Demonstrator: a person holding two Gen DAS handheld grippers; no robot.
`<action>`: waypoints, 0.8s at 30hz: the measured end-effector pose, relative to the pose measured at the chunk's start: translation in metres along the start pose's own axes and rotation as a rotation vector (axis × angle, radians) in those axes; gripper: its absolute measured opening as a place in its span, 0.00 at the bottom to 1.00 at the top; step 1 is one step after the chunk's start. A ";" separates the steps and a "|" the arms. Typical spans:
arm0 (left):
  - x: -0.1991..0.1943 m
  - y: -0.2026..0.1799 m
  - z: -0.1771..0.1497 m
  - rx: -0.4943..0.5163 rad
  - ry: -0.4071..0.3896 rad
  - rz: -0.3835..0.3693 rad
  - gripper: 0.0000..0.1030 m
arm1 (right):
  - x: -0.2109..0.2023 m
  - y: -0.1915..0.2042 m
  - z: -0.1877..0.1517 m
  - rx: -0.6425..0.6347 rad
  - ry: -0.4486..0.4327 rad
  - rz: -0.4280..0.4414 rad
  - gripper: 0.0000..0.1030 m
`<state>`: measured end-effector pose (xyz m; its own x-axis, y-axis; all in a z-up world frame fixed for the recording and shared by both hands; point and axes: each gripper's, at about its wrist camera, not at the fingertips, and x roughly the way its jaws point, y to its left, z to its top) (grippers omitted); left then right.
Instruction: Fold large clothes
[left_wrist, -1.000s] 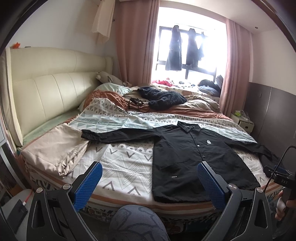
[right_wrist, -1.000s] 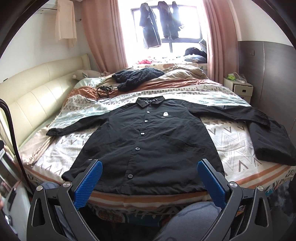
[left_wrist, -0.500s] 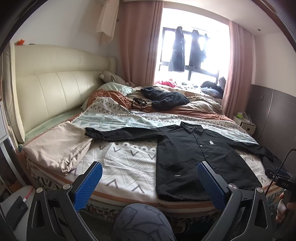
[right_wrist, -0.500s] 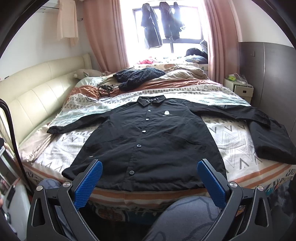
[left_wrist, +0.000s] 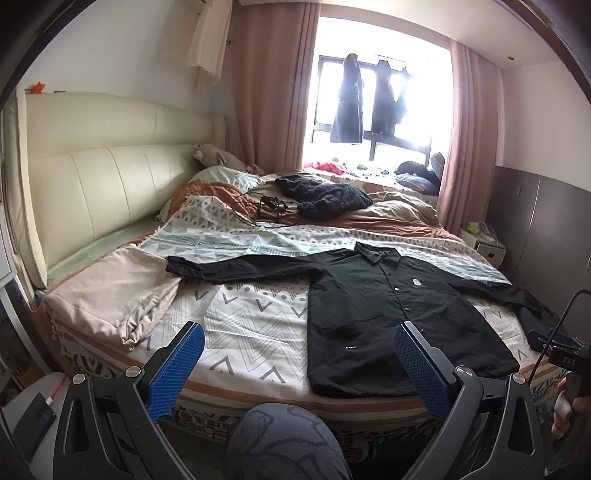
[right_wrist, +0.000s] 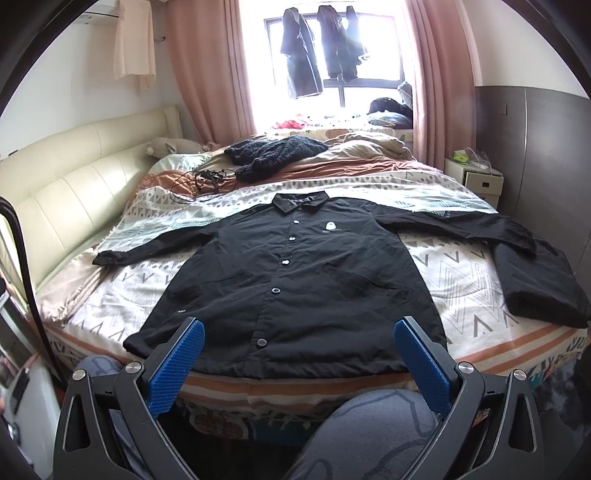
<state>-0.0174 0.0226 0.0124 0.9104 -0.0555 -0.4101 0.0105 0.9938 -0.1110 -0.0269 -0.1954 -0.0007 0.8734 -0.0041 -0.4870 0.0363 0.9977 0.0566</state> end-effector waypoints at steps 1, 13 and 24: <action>0.000 0.000 0.000 -0.003 0.000 -0.001 1.00 | -0.001 -0.001 0.000 0.001 -0.001 -0.001 1.00; 0.008 0.001 -0.002 -0.010 0.018 0.019 1.00 | 0.002 -0.005 0.009 -0.007 -0.004 0.003 1.00; 0.045 0.021 0.017 -0.034 0.043 0.086 1.00 | 0.048 0.004 0.046 -0.001 -0.011 0.028 1.00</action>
<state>0.0309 0.0427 0.0071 0.8886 0.0252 -0.4580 -0.0820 0.9911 -0.1045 0.0380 -0.1952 0.0163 0.8793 0.0228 -0.4756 0.0113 0.9976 0.0688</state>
